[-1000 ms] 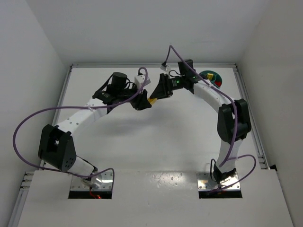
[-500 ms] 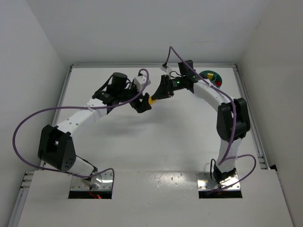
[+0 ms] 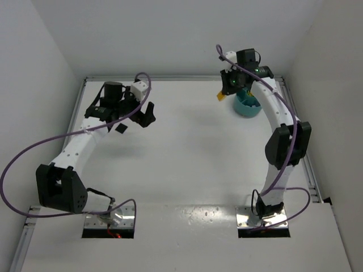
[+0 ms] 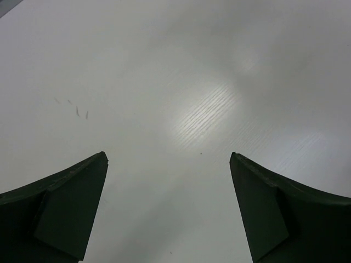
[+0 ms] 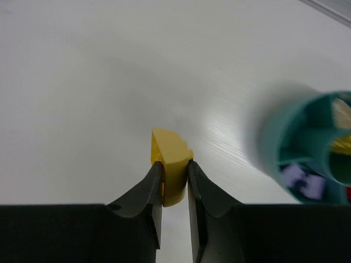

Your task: Sort the legos into containers by color

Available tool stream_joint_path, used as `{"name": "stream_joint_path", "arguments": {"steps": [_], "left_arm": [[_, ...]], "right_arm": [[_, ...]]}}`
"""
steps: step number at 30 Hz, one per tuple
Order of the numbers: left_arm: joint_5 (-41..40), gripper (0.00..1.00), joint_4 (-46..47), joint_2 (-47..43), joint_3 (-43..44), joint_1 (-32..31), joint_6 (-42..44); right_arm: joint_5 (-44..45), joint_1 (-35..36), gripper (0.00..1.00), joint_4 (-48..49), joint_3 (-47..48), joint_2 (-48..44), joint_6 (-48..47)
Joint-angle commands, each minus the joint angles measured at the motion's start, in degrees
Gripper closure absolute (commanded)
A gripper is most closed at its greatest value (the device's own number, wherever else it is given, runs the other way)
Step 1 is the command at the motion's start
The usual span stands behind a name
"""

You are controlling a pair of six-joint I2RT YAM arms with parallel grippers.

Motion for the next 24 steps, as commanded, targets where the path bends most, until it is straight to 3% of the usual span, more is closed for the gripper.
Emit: {"name": "stream_joint_path", "arguments": {"steps": [1,6,12,24], "left_arm": [[2.21,0.00,-2.03,-0.83,2.04,2.43,1.39],[5.81,0.00,-2.03,2.16,2.04,4.45,-0.97],[6.44,0.00,-0.80,2.68,1.51,4.98,-2.21],[6.35,0.00,0.87,3.22,0.99,4.98,-5.20]], "right_arm": [[17.38,-2.47,0.94,-3.57,3.10,-0.55,-10.24],[22.06,-5.72,0.94,-6.38,11.87,3.75,-12.36],[26.54,-8.80,0.94,-5.16,13.30,5.60,-12.89],[24.35,-12.14,0.94,-5.16,17.43,11.14,-12.89]]}}
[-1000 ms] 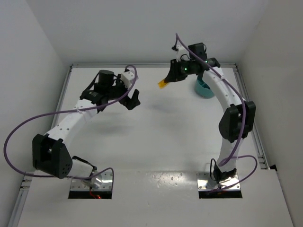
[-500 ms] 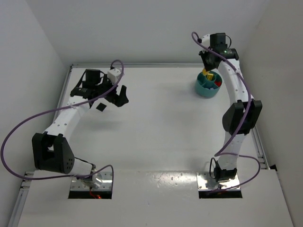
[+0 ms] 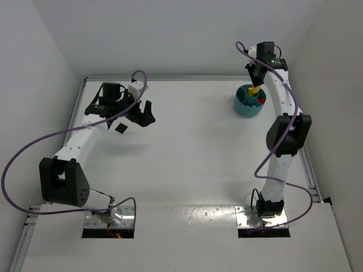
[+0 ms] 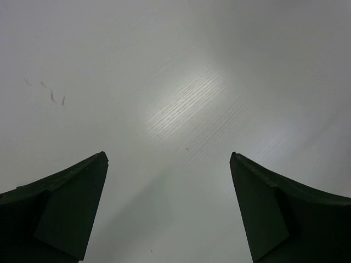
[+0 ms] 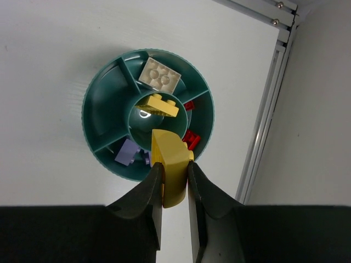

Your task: Sort the legos into containers by color

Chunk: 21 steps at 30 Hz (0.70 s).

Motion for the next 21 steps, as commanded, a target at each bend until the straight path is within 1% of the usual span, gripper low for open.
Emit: {"name": "stream_joint_path", "arguments": {"steps": [1,3,21], "left_arm": [[1.30,0.00,2.03,-0.06,0.99,0.54,-0.98],[1.30,0.00,2.03,-0.06,0.99,0.54,-0.98],[0.77,0.00,2.56,0.99,-0.16,0.54,-0.98]], "right_arm": [[0.02,-0.78,0.94,0.81,3.40,0.43,-0.54],[-1.29,-0.78,0.94,0.20,3.93,1.57,-0.54],[-1.30,-1.31,0.94,0.72,7.18,5.79,-1.07]]}}
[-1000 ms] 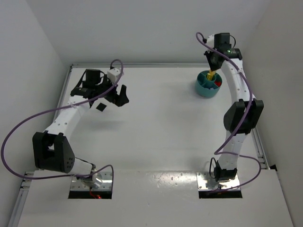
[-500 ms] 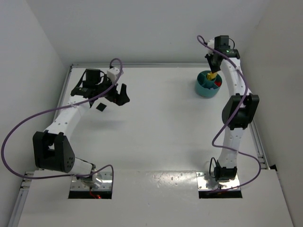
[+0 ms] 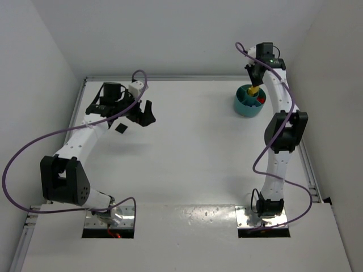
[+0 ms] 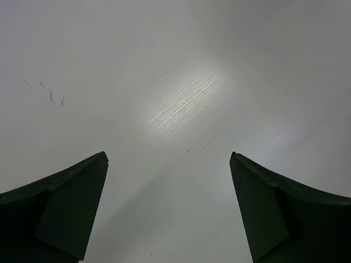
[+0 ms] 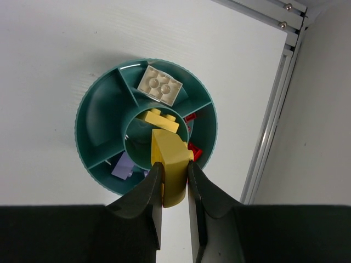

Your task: Sort the legos into containers by color

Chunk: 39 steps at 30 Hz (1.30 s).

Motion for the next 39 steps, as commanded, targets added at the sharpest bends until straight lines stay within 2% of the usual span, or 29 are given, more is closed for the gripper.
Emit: {"name": "stream_joint_path", "arguments": {"steps": [1,13,16,19,20,23,26,29,30,33,35,39], "left_arm": [[0.64,0.00,1.70,0.23,-0.13,0.54,-0.35],[0.64,0.00,1.70,0.76,-0.13,0.54,-0.35],[0.12,0.00,2.23,0.76,-0.66,0.54,-0.96],[-1.12,0.00,2.23,0.23,-1.19,0.54,-1.48],[-1.12,0.00,2.75,0.23,-1.19,0.54,-1.49],[-2.86,0.00,3.37,-0.29,-1.80,1.07,-3.68],[-4.54,0.00,5.83,-1.52,-2.33,2.39,-6.66],[-8.66,0.00,2.69,-1.53,-0.32,2.92,-4.05],[-9.46,0.00,-1.24,-1.53,0.65,3.53,-2.04],[-12.97,0.00,-4.26,-2.75,0.66,5.72,2.81],[-15.95,0.00,-4.27,-3.38,-0.21,7.74,3.78],[-24.03,0.00,-5.85,-1.89,-0.92,9.33,8.00]], "right_arm": [[-0.25,-0.30,0.94,1.25,2.52,1.07,-0.65],[-0.77,-0.30,0.94,0.73,3.05,2.92,-0.65],[-0.77,-0.30,0.86,0.72,3.58,2.92,-0.65],[-0.77,-0.30,0.70,0.72,3.58,2.92,-0.65],[-0.77,-0.30,0.59,0.72,3.58,2.92,-0.65],[-1.30,-0.30,0.47,0.19,4.11,1.79,-0.04],[-2.36,-0.30,0.45,0.19,4.11,-0.84,1.10],[-4.37,-0.30,0.45,0.19,4.11,-3.40,1.81],[-6.81,-0.30,0.45,0.19,3.58,-5.32,2.68],[-15.25,-0.30,0.45,-1.12,2.09,-8.75,5.14],[-21.92,-0.30,0.45,-1.65,0.07,-9.90,6.72],[-28.71,1.02,0.45,-1.65,-4.49,-10.52,8.83]]}}
